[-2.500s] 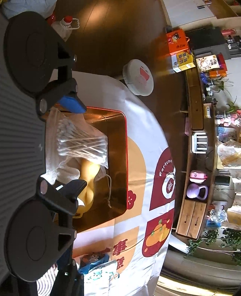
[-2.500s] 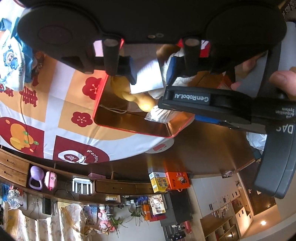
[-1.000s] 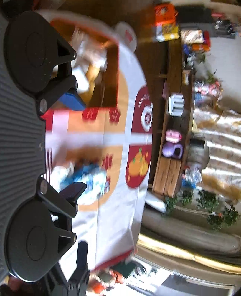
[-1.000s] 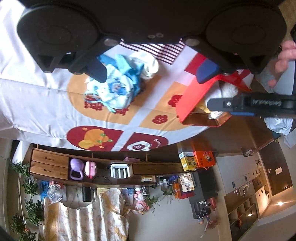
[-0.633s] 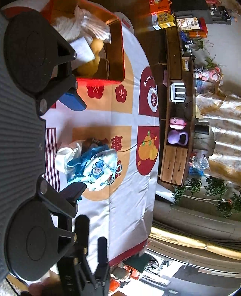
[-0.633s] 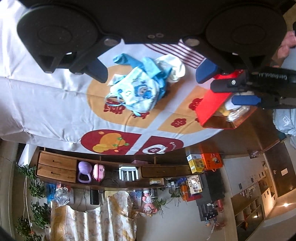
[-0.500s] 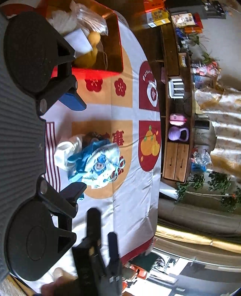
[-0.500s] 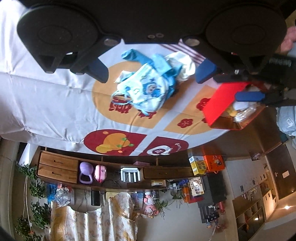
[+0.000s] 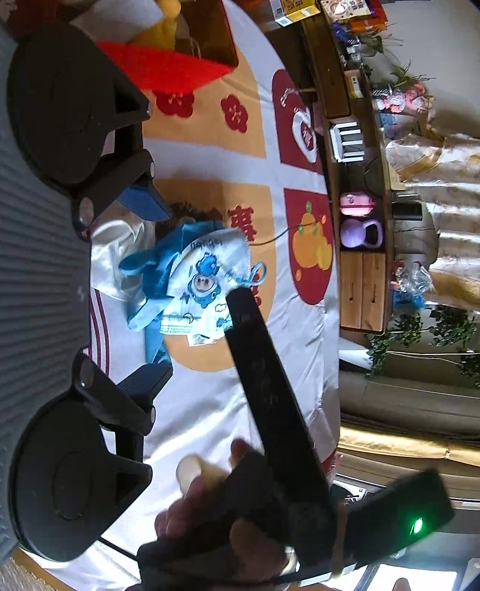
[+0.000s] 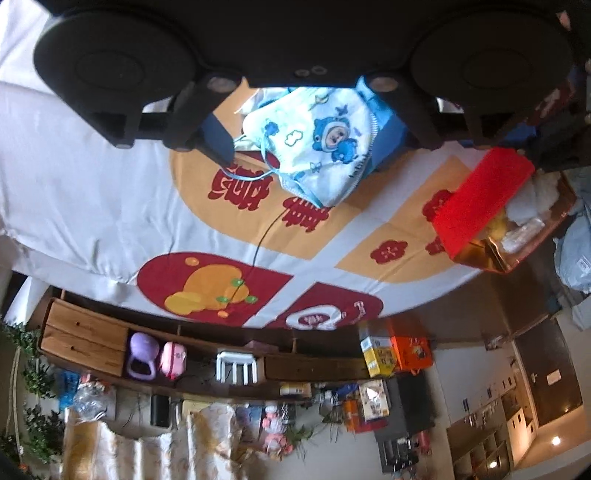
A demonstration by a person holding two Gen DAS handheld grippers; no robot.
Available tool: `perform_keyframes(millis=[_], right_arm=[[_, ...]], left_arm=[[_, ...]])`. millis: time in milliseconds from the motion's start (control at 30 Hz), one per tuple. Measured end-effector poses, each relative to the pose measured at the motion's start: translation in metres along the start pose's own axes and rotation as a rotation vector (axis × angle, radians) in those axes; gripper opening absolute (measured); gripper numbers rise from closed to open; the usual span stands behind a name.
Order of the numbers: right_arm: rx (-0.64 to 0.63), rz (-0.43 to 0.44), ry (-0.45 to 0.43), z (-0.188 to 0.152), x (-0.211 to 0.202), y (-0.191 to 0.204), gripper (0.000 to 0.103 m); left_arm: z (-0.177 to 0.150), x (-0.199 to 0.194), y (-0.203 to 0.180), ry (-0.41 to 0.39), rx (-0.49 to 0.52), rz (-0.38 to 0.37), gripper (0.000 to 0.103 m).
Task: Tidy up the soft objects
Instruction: 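Grasp the cartoon face mask by its blue ear loop with the right tool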
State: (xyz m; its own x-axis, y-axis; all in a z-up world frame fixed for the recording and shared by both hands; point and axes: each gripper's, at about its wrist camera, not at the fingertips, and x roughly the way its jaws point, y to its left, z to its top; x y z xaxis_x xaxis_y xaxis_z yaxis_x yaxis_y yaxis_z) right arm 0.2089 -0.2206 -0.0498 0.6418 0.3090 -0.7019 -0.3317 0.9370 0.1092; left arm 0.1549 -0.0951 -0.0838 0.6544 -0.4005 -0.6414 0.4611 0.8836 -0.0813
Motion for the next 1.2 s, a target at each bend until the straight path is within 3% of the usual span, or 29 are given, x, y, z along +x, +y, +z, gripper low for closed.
perform_keyframes(millis=[300, 433, 633, 767, 833, 1067, 1200], right_arm=[[0.067, 0.068, 0.047, 0.008, 0.045, -0.008, 0.077], [0.054, 0.074, 0.047, 0.013, 0.052, 0.002, 0.082], [0.003, 0.022, 0.079, 0.010, 0.065, 0.013, 0.081], [0.017, -0.006, 0.082, 0.008, 0.067, 0.013, 0.068], [0.023, -0.004, 0.074, 0.008, 0.064, 0.011, 0.061], [0.049, -0.018, 0.049, 0.006, 0.055, 0.004, 0.025], [0.074, -0.016, 0.018, 0.006, 0.048, 0.000, 0.010]], left_arm=[[0.002, 0.028, 0.000, 0.021, 0.003, 0.012, 0.084], [0.002, 0.035, 0.002, 0.024, -0.002, 0.022, 0.084], [0.003, 0.042, 0.001, 0.026, 0.013, 0.042, 0.084], [0.004, 0.050, 0.002, 0.038, 0.015, 0.046, 0.083], [0.005, 0.052, 0.003, 0.044, 0.018, 0.033, 0.071], [0.005, 0.058, 0.007, 0.061, 0.012, 0.040, 0.051], [0.004, 0.056, 0.010, 0.061, -0.002, 0.049, 0.039]])
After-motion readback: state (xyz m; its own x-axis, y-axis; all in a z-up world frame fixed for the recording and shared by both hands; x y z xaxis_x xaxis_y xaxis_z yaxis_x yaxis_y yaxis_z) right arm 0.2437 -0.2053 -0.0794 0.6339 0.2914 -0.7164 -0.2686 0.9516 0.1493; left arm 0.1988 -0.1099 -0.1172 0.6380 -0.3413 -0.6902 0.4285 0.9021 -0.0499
